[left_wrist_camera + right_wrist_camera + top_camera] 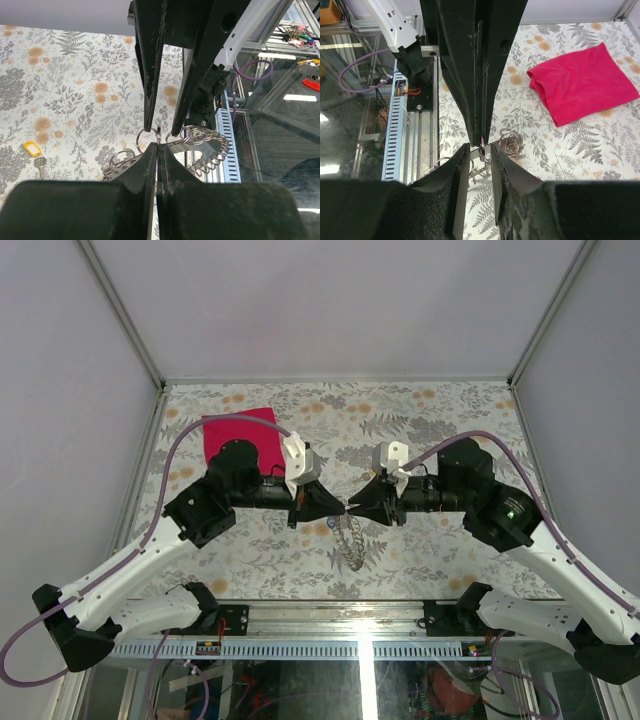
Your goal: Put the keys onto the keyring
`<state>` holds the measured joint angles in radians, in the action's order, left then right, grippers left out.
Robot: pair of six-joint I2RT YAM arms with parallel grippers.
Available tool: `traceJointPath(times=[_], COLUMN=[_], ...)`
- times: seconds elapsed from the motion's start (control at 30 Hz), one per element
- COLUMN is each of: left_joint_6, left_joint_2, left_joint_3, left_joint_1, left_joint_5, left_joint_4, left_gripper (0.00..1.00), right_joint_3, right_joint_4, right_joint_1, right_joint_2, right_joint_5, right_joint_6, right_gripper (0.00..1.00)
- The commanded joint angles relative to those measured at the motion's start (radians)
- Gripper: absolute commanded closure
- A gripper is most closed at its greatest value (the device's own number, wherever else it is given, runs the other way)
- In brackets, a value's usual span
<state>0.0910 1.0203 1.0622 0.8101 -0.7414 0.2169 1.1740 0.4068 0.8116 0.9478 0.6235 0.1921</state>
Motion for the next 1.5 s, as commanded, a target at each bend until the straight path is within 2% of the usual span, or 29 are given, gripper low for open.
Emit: traceJointPath(times=[0.0,0.17,0.3,0.4,0.47,0.6,0.7,0.97,1.17,1.27,1.37,1.47], left_joint_6=[0.04,0.052,0.058,0.052,0.035,-0.035,-0.081,-0.143,-0.173,-0.168,-0.159,-0.157], left_joint_2=[-0.002,0.0,-0.002,-0.014,-0.032,-0.112,-0.173,-0.221,-0.213,-0.217,-0.227,-0.241], left_joint_3=[0.058,0.065,0.066,0.066,0.062,0.018,-0.016,-0.037,-0.05,-0.057,-0.057,-0.06], left_joint_1=[0.01,0.015,0.017,0.017,0.017,0.017,0.018,0.017,0.018,0.017,0.017,0.017], left_joint_5=[-0.002,-0.002,0.004,0.036,0.065,0.157,0.219,0.221,0.178,0.193,0.207,0.23], left_joint_4=[-0.004,0.01,0.02,0.017,-0.004,-0.106,-0.167,-0.212,-0.248,-0.235,-0.218,-0.216], left_gripper=[1.0,1.0,1.0,0.99,0.93,0.84,0.82,0.84,0.88,0.88,0.87,0.84], right_joint_3=[0.052,0.06,0.072,0.064,0.042,-0.038,-0.11,-0.304,-0.375,-0.358,-0.305,-0.292], right_joint_4=[0.0,0.018,0.029,0.003,-0.043,-0.209,-0.389,-0.825,-1.051,-1.033,-0.885,-0.863], right_joint_1=[-0.001,0.0,0.0,0.0,-0.001,0.0,0.0,-0.001,0.0,0.0,0.0,0.0], right_joint_2=[0.026,0.046,0.056,0.045,0.023,-0.032,-0.064,-0.108,-0.109,-0.114,-0.121,-0.128], right_joint_5=[0.042,0.053,0.061,0.054,0.048,0.056,0.051,0.014,0.0,-0.001,-0.013,-0.033], right_joint_6=[0.009,0.014,0.017,0.013,-0.013,-0.11,-0.206,-0.414,-0.508,-0.487,-0.4,-0.371], right_gripper=[0.71,0.73,0.92,0.98,0.99,1.0,1.0,1.0,1.0,1.0,1.0,1.0])
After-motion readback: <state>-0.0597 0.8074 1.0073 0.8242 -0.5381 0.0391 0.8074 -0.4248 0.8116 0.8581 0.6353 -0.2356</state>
